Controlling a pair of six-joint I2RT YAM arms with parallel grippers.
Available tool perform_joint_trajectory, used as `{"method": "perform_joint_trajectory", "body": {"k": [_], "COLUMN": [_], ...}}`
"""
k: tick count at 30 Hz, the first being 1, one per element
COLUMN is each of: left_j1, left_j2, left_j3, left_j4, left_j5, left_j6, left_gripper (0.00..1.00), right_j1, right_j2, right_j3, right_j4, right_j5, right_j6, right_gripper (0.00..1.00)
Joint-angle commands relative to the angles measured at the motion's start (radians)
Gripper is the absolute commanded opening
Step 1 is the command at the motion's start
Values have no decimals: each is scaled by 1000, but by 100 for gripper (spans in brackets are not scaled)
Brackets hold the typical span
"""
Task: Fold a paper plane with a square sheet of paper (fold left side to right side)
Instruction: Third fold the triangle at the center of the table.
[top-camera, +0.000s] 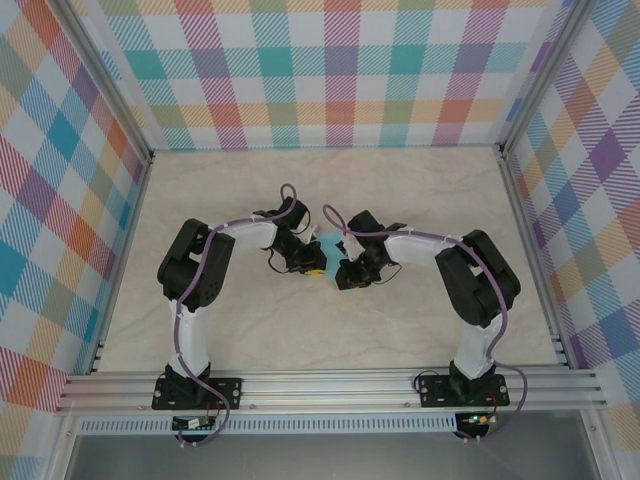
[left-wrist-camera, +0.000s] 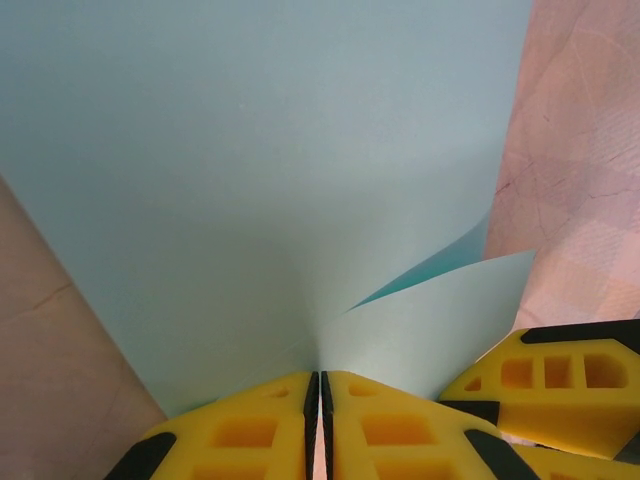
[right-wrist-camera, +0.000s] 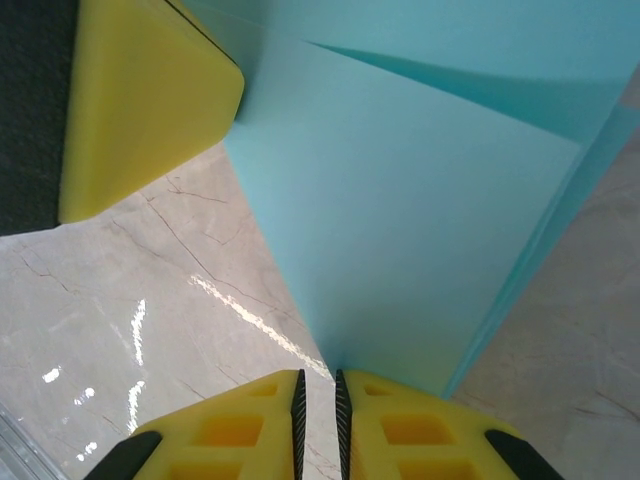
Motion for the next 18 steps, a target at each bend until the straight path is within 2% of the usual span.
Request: {"method": "perform_joint_trajectory", "body": {"k": [1, 12, 18], "left_j1": [-6, -4, -5], "left_j2": [26, 33, -25], "left_j3": [5, 11, 2], "left_j4": [-42, -45, -20], "left_j5": [-56, -59, -28], "left_j6": [16, 17, 3], "left_gripper": [13, 13, 14], "right_j1": [-3, -15, -27], "right_j2": [22, 25, 67], "right_j3": [-13, -83, -106], "right_j4": [-47, -33, -42], "right_j5": [20, -7, -12], "right_j6": [10, 84, 97], "right_gripper": [16, 9, 3]}}
